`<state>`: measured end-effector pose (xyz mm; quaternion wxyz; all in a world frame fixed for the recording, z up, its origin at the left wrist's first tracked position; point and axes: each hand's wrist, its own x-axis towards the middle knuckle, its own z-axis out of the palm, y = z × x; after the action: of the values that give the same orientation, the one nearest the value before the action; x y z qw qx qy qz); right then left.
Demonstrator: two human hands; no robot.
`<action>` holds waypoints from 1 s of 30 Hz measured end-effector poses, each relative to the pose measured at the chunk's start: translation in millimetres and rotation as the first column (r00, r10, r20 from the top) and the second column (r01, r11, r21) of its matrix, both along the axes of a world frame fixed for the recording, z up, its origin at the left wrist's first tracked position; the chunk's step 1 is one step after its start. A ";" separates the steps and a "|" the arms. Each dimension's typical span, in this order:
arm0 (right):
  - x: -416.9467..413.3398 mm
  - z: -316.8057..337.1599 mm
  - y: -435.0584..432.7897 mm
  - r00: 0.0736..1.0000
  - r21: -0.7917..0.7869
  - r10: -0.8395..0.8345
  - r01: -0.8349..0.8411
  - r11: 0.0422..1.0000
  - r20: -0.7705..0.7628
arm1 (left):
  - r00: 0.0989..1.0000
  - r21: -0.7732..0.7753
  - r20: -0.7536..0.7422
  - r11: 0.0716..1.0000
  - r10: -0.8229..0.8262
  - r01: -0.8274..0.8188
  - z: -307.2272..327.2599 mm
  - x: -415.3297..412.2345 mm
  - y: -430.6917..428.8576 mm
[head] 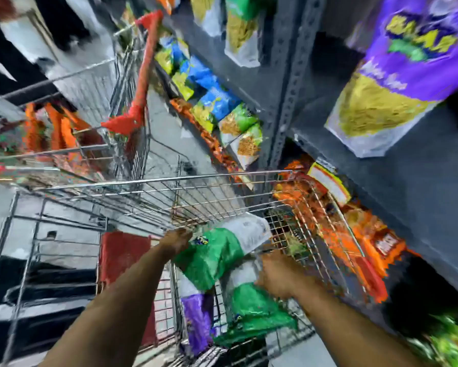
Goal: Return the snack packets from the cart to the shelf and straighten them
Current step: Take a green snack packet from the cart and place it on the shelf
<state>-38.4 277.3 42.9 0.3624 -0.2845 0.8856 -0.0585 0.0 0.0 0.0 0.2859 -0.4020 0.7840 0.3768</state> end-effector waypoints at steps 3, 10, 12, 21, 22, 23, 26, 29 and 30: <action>1.8 -38.1 -18.0 0.979 0.050 0.031 -0.042 0.998 0.203 | 0.996 0.089 0.045 0.992 0.083 -0.086 -22.5 -17.6 -6.2; 10.9 -63.9 -42.2 0.983 0.012 0.096 -0.099 0.995 0.159 | 0.986 0.121 0.146 0.991 -0.079 0.061 -18.9 -41.5 -6.7; 11.9 -69.7 -42.8 0.994 0.005 0.067 -0.068 0.998 0.091 | 0.974 0.125 0.169 0.983 -0.153 0.133 -13.4 -46.4 -11.3; -10.2 -64.3 -19.5 0.878 -0.059 -0.448 0.445 0.894 -0.167 | 0.989 0.426 0.121 0.904 -0.088 0.029 0.5 -54.0 16.5; -13.2 -62.8 -16.5 0.870 -0.085 -0.467 0.459 0.884 -0.159 | 0.991 0.455 0.110 0.890 -0.072 0.014 0.7 -53.2 17.8; -16.7 -63.4 -16.0 0.893 -0.094 -0.427 0.418 0.904 -0.142 | 0.995 0.486 0.072 0.874 -0.062 0.020 -5.5 -53.8 17.8; -24.7 -40.8 -5.8 0.845 -0.241 -0.530 0.502 0.831 -0.068 | 1.000 0.432 0.018 0.902 -0.016 0.007 14.1 -54.9 32.2; -24.1 -13.9 9.2 0.796 -0.472 -0.600 0.500 0.726 -0.081 | 0.995 0.381 -0.081 0.924 0.054 -0.020 65.7 -59.5 46.0; -23.7 -6.7 13.1 0.777 -0.557 -0.625 0.489 0.671 -0.070 | 0.996 0.415 -0.078 0.910 0.053 -0.016 84.4 -57.7 50.6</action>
<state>-62.1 290.3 36.1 0.1207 -0.0881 0.9202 -0.3619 -57.7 50.6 84.4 0.3231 -0.3292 0.6912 0.5563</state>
